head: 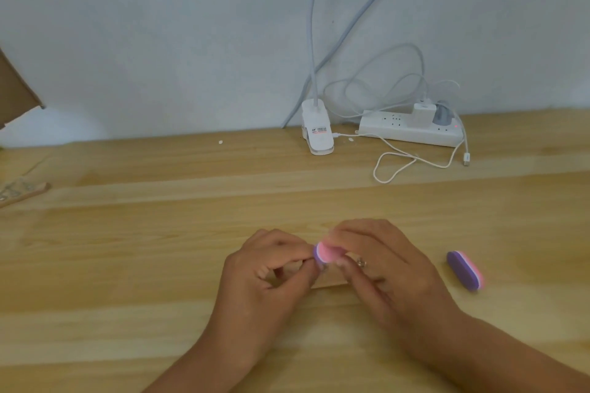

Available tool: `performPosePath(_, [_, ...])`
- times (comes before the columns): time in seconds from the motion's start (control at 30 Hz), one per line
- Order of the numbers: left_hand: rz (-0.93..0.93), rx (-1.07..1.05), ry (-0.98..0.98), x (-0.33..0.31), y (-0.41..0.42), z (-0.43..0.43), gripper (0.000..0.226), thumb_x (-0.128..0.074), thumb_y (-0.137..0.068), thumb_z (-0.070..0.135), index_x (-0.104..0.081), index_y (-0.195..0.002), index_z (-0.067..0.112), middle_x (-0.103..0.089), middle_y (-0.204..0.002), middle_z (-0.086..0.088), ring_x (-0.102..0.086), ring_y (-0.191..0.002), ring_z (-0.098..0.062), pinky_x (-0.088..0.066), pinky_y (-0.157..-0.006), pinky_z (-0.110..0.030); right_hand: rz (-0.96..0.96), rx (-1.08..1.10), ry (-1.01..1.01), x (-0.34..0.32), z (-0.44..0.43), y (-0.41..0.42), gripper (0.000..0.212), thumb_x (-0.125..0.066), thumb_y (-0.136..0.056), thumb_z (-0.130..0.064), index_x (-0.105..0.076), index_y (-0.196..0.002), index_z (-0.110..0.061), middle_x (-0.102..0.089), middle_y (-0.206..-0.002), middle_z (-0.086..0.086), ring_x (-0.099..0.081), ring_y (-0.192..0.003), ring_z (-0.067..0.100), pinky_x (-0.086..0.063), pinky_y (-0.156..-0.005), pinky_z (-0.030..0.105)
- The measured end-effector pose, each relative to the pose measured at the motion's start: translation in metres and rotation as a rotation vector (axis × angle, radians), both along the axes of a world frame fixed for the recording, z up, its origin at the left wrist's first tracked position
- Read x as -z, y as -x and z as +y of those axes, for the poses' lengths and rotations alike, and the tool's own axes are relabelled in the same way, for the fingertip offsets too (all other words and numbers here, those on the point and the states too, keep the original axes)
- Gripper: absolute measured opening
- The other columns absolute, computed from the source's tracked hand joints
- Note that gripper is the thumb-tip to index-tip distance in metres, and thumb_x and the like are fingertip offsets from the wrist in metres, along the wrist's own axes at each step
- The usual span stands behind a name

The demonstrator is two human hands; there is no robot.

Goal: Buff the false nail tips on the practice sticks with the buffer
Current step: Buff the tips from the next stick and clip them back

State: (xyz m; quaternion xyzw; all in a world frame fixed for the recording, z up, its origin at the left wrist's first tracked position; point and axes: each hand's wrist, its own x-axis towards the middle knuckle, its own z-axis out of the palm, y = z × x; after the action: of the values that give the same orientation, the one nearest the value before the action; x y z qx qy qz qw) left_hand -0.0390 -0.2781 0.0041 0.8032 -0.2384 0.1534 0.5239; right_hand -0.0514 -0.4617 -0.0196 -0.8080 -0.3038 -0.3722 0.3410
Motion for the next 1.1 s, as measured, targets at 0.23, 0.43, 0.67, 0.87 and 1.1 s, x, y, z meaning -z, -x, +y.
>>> performPosePath(0.23, [0.046, 0.035, 0.071, 0.002, -0.002, 0.005, 0.007, -0.073, -0.078, 0.022, -0.078, -0.083, 0.024, -0.071, -0.080, 0.010, -0.062, -0.074, -0.013, -0.046, -0.062, -0.020, 0.064, 0.141, -0.029, 0.000, -0.003, -0.003, 0.021, -0.062, -0.093, -0.007, -0.070, -0.113, -0.005, -0.065, -0.111, 0.003, -0.060, -0.105, 0.013, -0.041, -0.099, 0.015])
performPosePath(0.43, [0.111, 0.093, 0.090, 0.004, -0.004, 0.007, 0.011, -0.073, -0.080, 0.032, -0.078, -0.085, 0.024, -0.074, -0.082, 0.008, -0.064, -0.075, -0.014, -0.047, -0.062, -0.020, -0.002, 0.013, -0.004, 0.002, 0.003, 0.002, 0.022, -0.060, -0.093, -0.006, -0.070, -0.112, -0.003, -0.065, -0.113, 0.004, -0.061, -0.108, 0.014, -0.044, -0.098, 0.019])
performPosePath(0.67, [0.210, 0.091, 0.197, 0.006, -0.007, 0.009, 0.008, -0.072, -0.080, 0.021, -0.079, -0.082, 0.024, -0.075, -0.081, 0.007, -0.068, -0.076, -0.010, -0.051, -0.068, -0.027, 0.098, 0.079, -0.064, 0.000, -0.002, 0.001, 0.024, -0.058, -0.095, -0.012, -0.066, -0.117, -0.011, -0.064, -0.112, 0.001, -0.059, -0.111, 0.010, -0.042, -0.099, 0.018])
performPosePath(0.87, [0.320, 0.108, 0.237, 0.007, -0.015, 0.022, 0.012, -0.071, -0.078, 0.025, -0.078, -0.088, 0.025, -0.077, -0.088, 0.003, -0.073, -0.085, -0.017, -0.056, -0.078, -0.028, 0.110, 0.084, -0.078, -0.003, -0.004, 0.001, 0.022, -0.062, -0.094, -0.006, -0.065, -0.116, -0.010, -0.065, -0.107, 0.003, -0.060, -0.109, 0.012, -0.041, -0.099, 0.018])
performPosePath(1.1, [0.329, 0.127, 0.094, 0.013, -0.024, 0.030, 0.010, -0.076, -0.070, 0.027, -0.079, -0.080, 0.029, -0.073, -0.084, 0.006, -0.066, -0.084, -0.017, -0.050, -0.077, -0.028, 0.102, 0.084, -0.064, -0.002, -0.005, -0.001, 0.021, -0.061, -0.094, -0.008, -0.066, -0.114, -0.007, -0.065, -0.106, 0.003, -0.060, -0.108, 0.014, -0.042, -0.100, 0.021])
